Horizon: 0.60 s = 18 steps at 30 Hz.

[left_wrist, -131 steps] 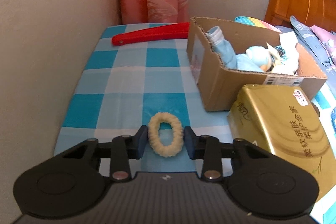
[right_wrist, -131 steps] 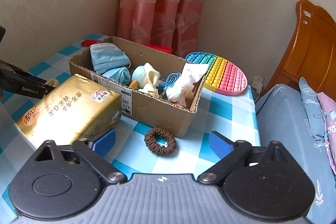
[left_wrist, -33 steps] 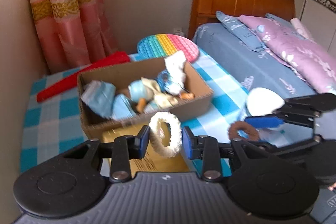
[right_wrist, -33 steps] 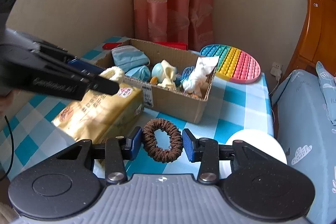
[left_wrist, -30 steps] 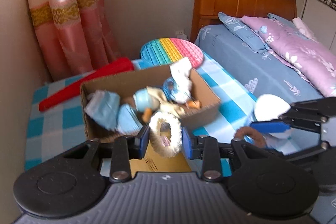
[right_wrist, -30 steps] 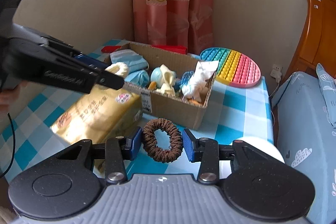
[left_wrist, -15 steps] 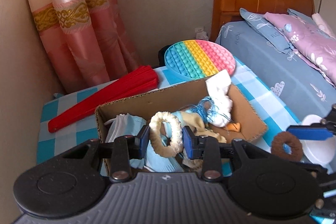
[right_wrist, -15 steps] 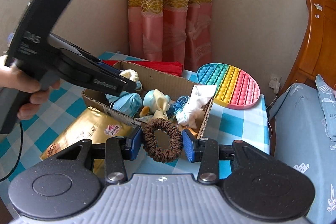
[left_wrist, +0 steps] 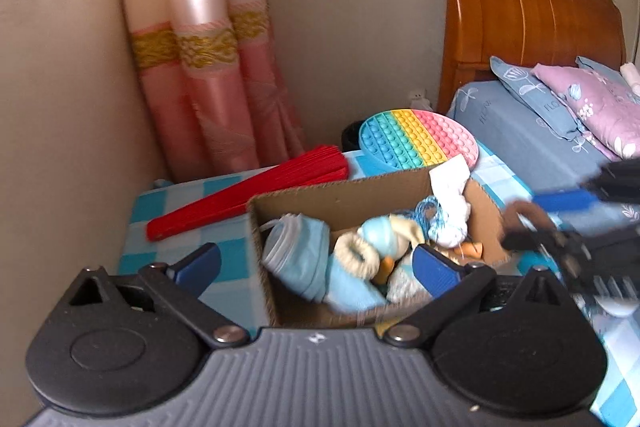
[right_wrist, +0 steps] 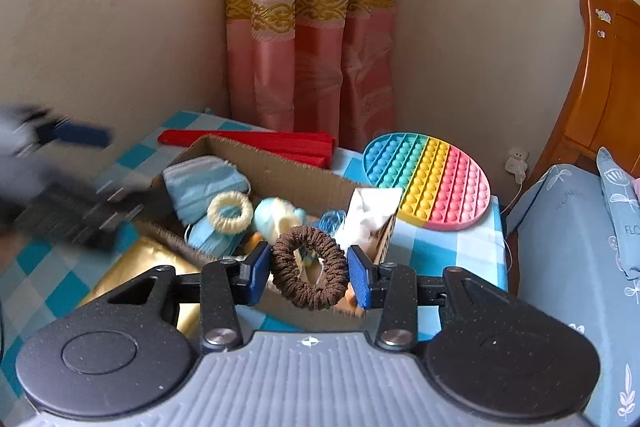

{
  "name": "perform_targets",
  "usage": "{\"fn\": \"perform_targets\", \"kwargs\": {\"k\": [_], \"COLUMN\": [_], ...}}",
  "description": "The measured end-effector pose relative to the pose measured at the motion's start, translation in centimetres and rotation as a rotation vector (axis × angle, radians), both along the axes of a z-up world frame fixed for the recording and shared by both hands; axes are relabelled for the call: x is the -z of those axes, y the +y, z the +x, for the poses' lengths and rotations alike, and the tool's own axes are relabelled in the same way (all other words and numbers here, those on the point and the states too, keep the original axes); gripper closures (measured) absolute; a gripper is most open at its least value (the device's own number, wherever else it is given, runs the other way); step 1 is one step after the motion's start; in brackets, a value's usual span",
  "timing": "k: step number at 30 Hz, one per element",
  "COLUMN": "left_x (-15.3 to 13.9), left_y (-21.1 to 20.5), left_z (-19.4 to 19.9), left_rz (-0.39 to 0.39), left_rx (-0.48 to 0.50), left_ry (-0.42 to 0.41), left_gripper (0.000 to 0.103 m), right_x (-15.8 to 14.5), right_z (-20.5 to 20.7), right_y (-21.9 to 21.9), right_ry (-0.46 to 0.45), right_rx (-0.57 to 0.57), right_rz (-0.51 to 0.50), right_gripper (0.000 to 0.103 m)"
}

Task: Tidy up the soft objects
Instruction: 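Drop the scrunchie into the box with the left tool while the right tool carries the hair tie, then open the right tool to drop the brown hair tie into the box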

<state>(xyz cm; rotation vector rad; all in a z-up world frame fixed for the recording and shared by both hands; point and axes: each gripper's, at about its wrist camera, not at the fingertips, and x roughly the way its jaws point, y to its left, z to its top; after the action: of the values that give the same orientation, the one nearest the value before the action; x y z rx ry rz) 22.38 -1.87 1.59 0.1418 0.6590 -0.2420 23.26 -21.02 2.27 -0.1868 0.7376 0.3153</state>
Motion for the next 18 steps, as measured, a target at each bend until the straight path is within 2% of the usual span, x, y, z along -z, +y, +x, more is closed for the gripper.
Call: {"fn": "perform_targets", "kwargs": {"k": [5,6,7,10,13,18], "left_x": [0.3,0.4,0.5,0.6,0.5,0.1], "left_y": [1.0,1.2,1.5,2.2,2.6,3.0], "left_z": [-3.5,-4.0,-4.5,-5.7,-6.7,-8.2], "left_rz": [-0.021,-0.029,-0.043,-0.089,-0.099,-0.109], "left_rx": [-0.044,-0.050,-0.059,-0.065,-0.078,-0.106], "left_ry": [-0.005,-0.002,0.004,0.014,0.002,-0.011], "left_gripper": [0.001,0.001,0.001,0.001,0.001,0.001], "right_x": [0.3,0.4,0.4,0.3,-0.3,-1.6], "right_z": [2.1,2.4,2.6,2.2,1.2,-1.5], "right_y": [0.6,0.6,0.6,0.4,0.1,0.3], "right_ry": [0.012,0.004,0.003,-0.004,-0.012,0.002], "right_rx": [0.018,0.029,0.037,0.051,0.066,0.106], "right_rz": [0.016,0.021,0.026,0.061,0.082,0.059], "right_gripper": [0.054,0.045,0.029,0.008,0.000,0.000]}}
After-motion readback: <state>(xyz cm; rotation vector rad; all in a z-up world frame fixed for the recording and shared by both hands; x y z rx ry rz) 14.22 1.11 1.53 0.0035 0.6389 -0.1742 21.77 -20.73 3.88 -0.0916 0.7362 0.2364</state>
